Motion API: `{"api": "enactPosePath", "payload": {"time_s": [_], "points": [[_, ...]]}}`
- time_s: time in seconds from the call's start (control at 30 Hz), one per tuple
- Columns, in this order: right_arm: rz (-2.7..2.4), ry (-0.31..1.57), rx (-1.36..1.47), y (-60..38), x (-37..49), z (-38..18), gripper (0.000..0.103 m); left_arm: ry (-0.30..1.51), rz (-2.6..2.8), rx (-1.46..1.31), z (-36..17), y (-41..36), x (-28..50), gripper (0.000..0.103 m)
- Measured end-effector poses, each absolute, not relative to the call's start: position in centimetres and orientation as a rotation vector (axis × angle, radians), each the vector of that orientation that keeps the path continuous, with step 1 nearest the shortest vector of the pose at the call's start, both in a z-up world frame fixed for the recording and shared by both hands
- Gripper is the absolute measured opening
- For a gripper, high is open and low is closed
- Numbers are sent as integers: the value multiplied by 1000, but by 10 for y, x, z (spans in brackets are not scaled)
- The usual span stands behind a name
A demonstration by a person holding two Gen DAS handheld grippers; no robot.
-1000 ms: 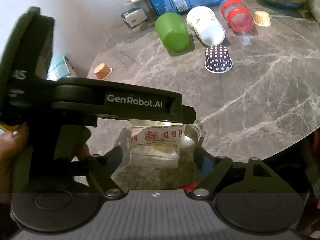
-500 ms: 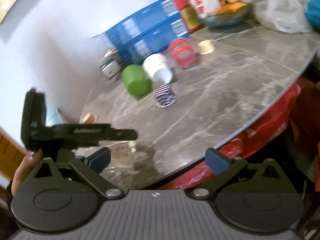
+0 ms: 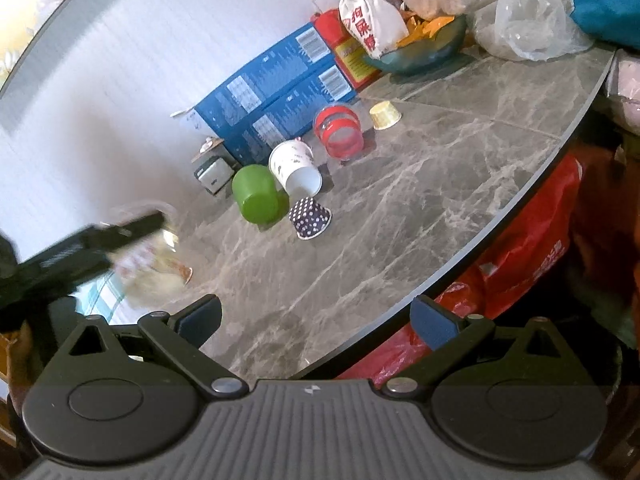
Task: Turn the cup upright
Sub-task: 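Close the left tool on the clear cup while the right tool releases it, then rotate the clear cup upright in the left tool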
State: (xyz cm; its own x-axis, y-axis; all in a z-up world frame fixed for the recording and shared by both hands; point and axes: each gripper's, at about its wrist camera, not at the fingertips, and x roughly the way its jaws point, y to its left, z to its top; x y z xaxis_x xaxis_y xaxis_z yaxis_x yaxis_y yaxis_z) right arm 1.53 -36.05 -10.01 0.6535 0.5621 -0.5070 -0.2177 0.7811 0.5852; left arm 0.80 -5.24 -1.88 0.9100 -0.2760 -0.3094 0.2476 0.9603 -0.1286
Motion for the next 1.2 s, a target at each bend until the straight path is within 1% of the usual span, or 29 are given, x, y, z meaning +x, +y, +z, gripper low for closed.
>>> {"api": "enactPosePath", "payload": {"time_s": [0.07, 0.17, 0.23, 0.3, 0.47, 0.6, 0.73, 0.83, 0.9, 1.07, 1.2], "points": [[463, 721, 519, -363, 15, -100, 102, 152, -255, -33, -19, -56, -16, 74], [470, 705, 536, -367, 13, -103, 102, -60, -160, 44, -27, -67, -44, 75], [476, 699, 542, -368, 12, -105, 102, -140, -93, 87, -37, -75, -53, 75], [486, 691, 551, -369, 10, -108, 102, -155, -42, 87, -50, -82, -54, 75], [506, 678, 588, -371, 7, -119, 102, -90, 45, 61, -92, -96, -32, 75], [500, 660, 582, -374, 1, -123, 102, -59, 151, 162, -121, -113, -12, 75], [496, 660, 604, -379, 0, -128, 102, -32, 150, 176, -118, -111, -5, 75], [494, 664, 611, -381, 0, -132, 102, 78, 133, 200, -121, -113, 4, 75], [497, 663, 615, -382, -1, -133, 102, 147, 123, 161, -120, -108, 7, 74], [509, 666, 623, -383, 1, -136, 102, 256, 147, 102, -128, -100, 7, 74], [521, 671, 631, -381, 3, -139, 102, 234, 203, 75, -135, -103, -3, 74]]}}
